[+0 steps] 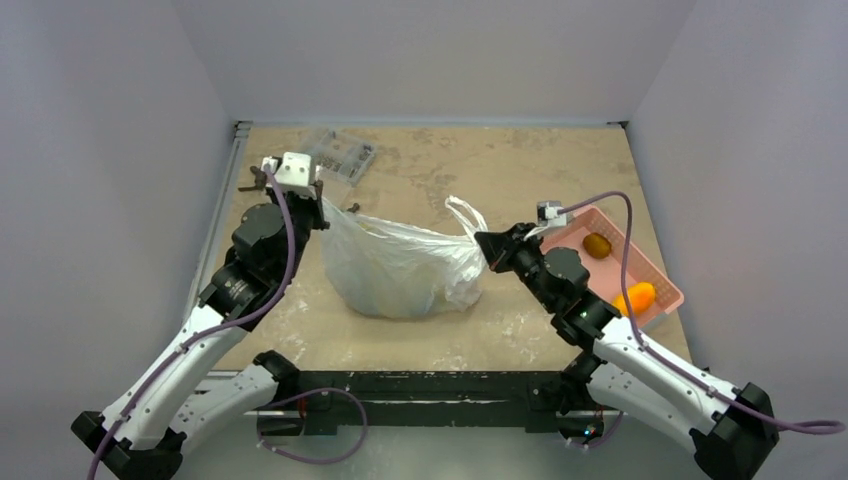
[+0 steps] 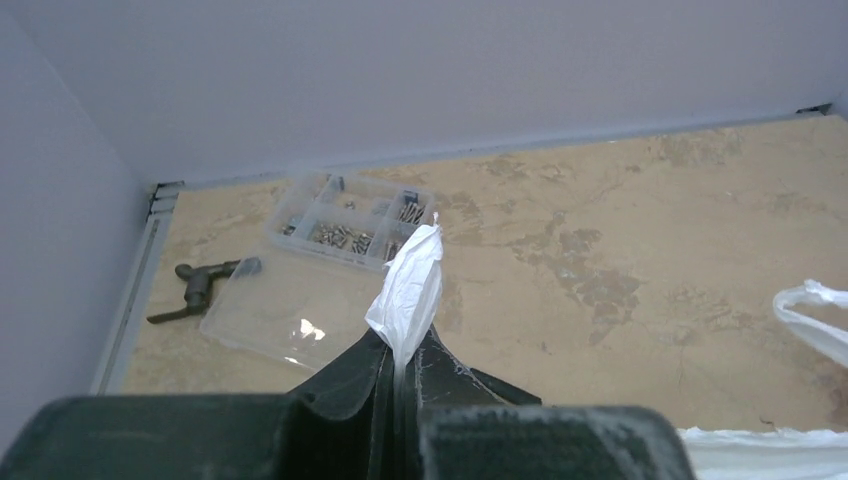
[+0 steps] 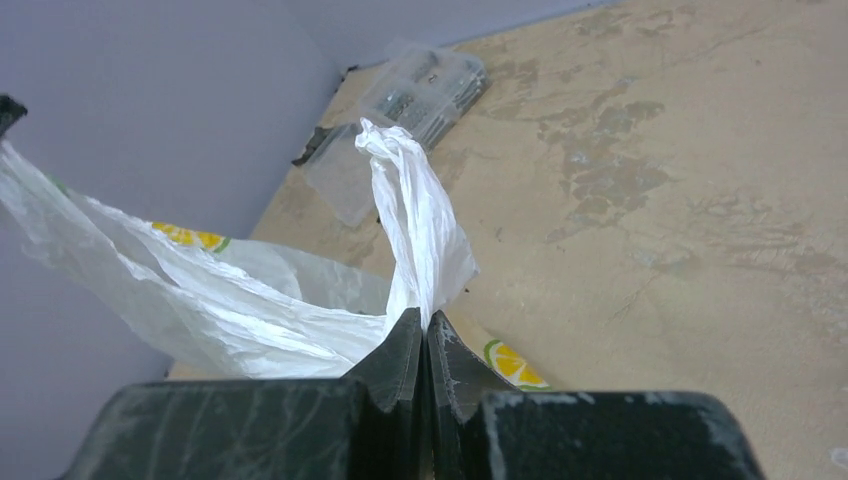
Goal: Take the fake fruits out of the plastic bag
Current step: Untie the plastic bag at the center of the board.
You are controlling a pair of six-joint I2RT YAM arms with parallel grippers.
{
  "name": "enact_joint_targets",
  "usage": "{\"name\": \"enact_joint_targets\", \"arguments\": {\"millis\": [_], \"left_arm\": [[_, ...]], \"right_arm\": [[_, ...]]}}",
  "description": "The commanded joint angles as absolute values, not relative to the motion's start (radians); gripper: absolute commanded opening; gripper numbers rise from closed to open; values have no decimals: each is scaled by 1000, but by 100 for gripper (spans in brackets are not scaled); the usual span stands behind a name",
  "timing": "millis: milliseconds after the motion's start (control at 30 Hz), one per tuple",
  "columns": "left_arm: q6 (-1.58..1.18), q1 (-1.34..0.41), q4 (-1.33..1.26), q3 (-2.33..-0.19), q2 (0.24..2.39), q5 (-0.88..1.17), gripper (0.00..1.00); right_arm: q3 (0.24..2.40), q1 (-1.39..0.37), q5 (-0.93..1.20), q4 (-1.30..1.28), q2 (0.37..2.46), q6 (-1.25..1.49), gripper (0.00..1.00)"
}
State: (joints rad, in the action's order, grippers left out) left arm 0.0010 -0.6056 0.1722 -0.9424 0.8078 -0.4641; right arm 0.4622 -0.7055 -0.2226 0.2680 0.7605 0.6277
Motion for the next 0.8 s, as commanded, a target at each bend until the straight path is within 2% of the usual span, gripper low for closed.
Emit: {"name": "enact_joint_targets", "arguments": {"millis": [0,133,200,233,367,467,533,567,767], "left_arm": [[-180,-546,190,-976,819,-483,0],[-191,-522,225,-1002,847,-487,0],[-176,-508,219,-1000,854,-492,0],[-142,-503,208,-998,862,-473,0],[-101,-501,223,-1009,869,-435,0],[-96,-502,195,-987,843,-354,0],[-93,-502,185,-981,841,-353,0],[-89,-501,185,-982,845,-364,0],[-67,-503,173,-976,868,-406,0]], "right_arm": [[588,-705,-56,214,834,403,0],[713,-706,50,86,930,260,5],[747,-706,80,72,966,238,13],[762,-706,88,87,985,233,21],[891,-706,129,63,1109,206,39],[1025,-706,206,19,1226,171,65],[1108,-705,215,-30,1302,148,78],[1138,-705,214,-47,1337,147,81],[1305,-706,83,-159,1464,98,84]]}}
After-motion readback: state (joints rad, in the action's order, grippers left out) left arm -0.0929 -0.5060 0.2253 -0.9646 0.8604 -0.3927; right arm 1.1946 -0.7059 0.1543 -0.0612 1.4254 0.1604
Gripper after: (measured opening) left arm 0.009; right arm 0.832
